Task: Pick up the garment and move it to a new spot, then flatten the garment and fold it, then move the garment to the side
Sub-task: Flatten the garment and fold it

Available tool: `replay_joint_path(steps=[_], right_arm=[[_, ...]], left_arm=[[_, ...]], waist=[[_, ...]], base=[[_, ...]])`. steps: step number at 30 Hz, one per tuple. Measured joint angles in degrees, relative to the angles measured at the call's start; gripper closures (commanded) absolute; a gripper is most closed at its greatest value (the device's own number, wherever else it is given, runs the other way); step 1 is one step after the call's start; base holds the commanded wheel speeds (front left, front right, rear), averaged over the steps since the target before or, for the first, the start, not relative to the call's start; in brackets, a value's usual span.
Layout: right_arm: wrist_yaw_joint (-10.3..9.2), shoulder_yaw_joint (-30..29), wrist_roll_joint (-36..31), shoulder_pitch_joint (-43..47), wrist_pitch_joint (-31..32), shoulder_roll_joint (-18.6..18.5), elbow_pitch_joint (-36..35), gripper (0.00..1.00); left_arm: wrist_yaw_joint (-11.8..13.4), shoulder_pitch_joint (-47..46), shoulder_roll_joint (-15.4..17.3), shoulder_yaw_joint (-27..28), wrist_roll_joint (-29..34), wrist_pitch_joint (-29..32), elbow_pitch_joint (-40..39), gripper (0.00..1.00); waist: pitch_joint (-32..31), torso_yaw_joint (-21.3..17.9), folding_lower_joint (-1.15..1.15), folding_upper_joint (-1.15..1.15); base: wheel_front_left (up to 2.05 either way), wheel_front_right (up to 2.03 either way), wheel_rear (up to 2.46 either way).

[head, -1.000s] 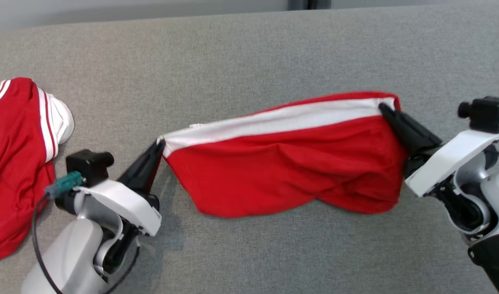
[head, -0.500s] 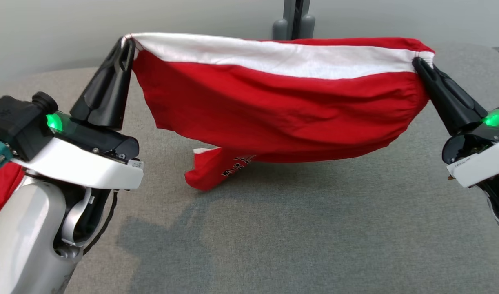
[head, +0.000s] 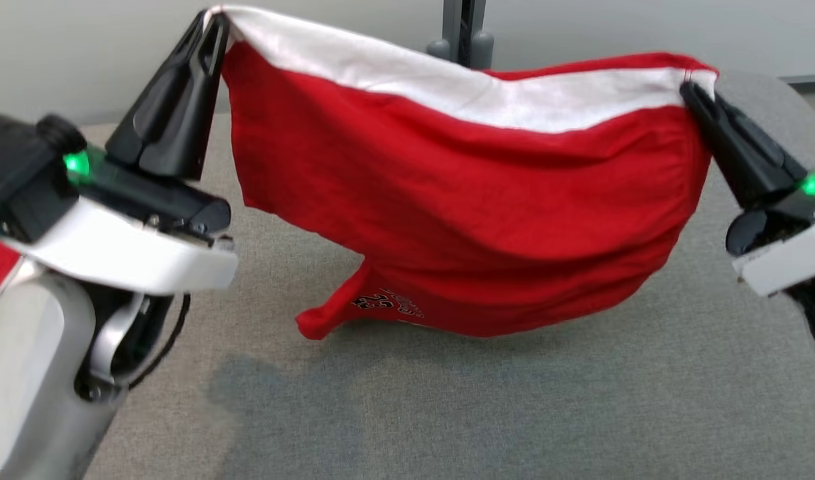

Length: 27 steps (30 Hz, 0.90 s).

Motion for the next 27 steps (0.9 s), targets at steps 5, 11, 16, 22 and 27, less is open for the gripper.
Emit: replay_joint_path(steps=[5, 11, 16, 22, 27], right_arm=[[0.00, 0.38, -3.99, -10.93, 1.40, 1.31, 4.87, 1.00], [0.00, 4.12, -11.20, -28.97, -1.89, 4.41, 16.03, 1.00], [0.00, 9.02, -14.86, -41.23, -9.81, 9.49, 31.07, 1.00], [0.00, 13.51, -17.60, -49.99, -18.84, 13.45, 46.02, 1.00], [0.00, 17.63, -18.27, -53.19, -21.59, 17.02, 57.04, 1.00]], left_arm=[[-4.14, -11.03, -1.37, -1.35, 0.89, 0.20, 10.06, 1.00], [-8.48, -29.21, -5.42, -2.44, 3.98, -3.65, 27.77, 1.00], [-12.12, -40.92, -7.67, -3.42, 6.13, -8.68, 44.95, 1.00], [-14.18, -48.31, -9.24, -5.21, 8.17, -13.36, 58.72, 1.00], [-15.58, -49.46, -11.93, -7.26, 8.01, -14.95, 68.57, 1.00]], waist=[[3.55, 0.36, 0.00, 0.00], [8.72, 1.12, 0.00, 0.00], [11.95, 1.19, 0.00, 0.00], [12.82, 0.52, 0.00, 0.00], [14.18, 0.46, 0.00, 0.00]], base=[[0.00, 0.00, 0.00], [0.00, 0.00, 0.00], [0.00, 0.00, 0.00], [0.00, 0.00, 0.00], [0.00, 0.00, 0.00]])
